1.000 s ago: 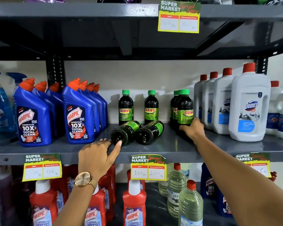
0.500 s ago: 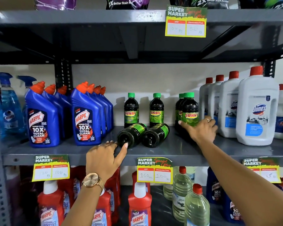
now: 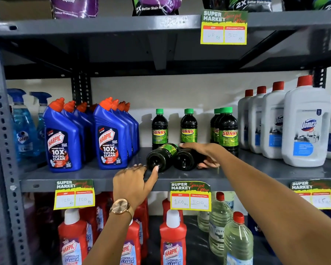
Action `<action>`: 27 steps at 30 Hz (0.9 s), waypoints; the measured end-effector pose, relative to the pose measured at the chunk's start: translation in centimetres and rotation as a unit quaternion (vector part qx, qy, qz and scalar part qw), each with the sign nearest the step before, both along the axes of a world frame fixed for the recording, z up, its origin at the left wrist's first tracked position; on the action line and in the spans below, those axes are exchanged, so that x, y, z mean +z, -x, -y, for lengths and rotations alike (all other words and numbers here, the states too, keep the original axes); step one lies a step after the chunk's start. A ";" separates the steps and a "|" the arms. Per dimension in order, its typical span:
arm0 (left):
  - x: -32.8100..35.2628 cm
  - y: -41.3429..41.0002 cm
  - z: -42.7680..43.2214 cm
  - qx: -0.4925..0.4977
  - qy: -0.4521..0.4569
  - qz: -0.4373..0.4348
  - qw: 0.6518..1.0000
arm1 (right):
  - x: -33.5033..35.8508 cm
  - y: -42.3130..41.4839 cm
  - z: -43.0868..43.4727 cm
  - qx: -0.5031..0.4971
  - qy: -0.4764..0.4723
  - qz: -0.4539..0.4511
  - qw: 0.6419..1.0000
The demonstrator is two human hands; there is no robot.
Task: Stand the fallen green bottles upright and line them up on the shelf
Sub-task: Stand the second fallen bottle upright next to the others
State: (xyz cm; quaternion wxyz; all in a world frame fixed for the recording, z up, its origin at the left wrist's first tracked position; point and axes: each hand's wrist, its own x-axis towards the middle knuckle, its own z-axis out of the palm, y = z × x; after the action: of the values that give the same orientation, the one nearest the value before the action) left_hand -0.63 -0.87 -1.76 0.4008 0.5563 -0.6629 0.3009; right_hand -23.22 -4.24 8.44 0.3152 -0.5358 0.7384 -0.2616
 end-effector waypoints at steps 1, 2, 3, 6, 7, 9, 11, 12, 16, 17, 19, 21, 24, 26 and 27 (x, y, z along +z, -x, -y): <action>0.0 0.0 0.0 0.002 0.002 0.001 1.000 | -0.2 0.1 0.0 -0.002 0.001 0.020 1.000; 0.0 0.0 0.0 0.004 0.002 0.002 1.000 | -0.5 0.1 0.0 -0.005 0.010 0.036 0.999; 0.0 -0.1 -0.1 0.005 0.001 0.002 1.000 | -1.0 0.2 -0.2 -0.014 0.029 0.050 0.998; -0.1 -0.2 -0.1 0.000 0.003 0.005 1.000 | -2.8 0.7 -0.1 -0.042 0.131 0.121 0.983; -0.1 -0.1 -0.1 -0.004 0.003 0.004 1.000 | -3.3 0.8 -0.1 -0.053 0.170 0.140 0.974; -0.1 -0.2 -0.1 -0.008 0.008 0.005 1.000 | -3.9 1.1 -0.5 -0.083 0.245 0.160 0.953; -0.1 -0.2 -0.2 -0.008 0.008 0.007 1.000 | -4.0 1.2 -0.5 -0.094 0.295 0.158 0.938; -0.1 -0.2 -0.2 -0.009 0.007 0.008 1.000 | -3.9 1.1 -0.6 -0.094 0.323 0.148 0.930; 0.0 -0.1 -0.2 -0.014 0.012 0.004 1.000 | -3.2 1.2 -0.3 -0.099 0.364 0.083 0.922; 0.0 -0.1 -0.2 -0.014 0.013 0.004 1.000 | -2.8 1.2 -0.1 -0.103 0.360 0.051 0.926; -0.1 -0.1 -0.1 -0.013 0.012 0.005 1.000 | -2.3 0.8 0.3 -0.111 0.337 -0.012 0.935; -0.1 -0.2 -0.1 -0.010 0.008 0.005 1.000 | -2.0 0.3 0.8 -0.123 0.312 -0.063 0.940; -0.1 -0.2 0.0 -0.004 0.003 0.004 1.000 | -2.3 -0.6 1.6 -0.135 0.291 -0.067 0.945; -0.1 -0.2 0.1 -0.007 0.003 0.002 1.000 | -2.8 -0.9 2.2 -0.133 0.307 -0.027 0.942; -0.2 -0.2 0.2 -0.008 0.005 0.000 1.000 | -2.9 -1.0 2.4 -0.125 0.322 0.004 0.938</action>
State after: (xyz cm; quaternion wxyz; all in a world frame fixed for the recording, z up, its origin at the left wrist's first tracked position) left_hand -0.47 -1.04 -1.94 0.4056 0.5488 -0.6660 0.3011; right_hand -22.25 -6.67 5.57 0.0936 -0.5111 0.6741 -0.5250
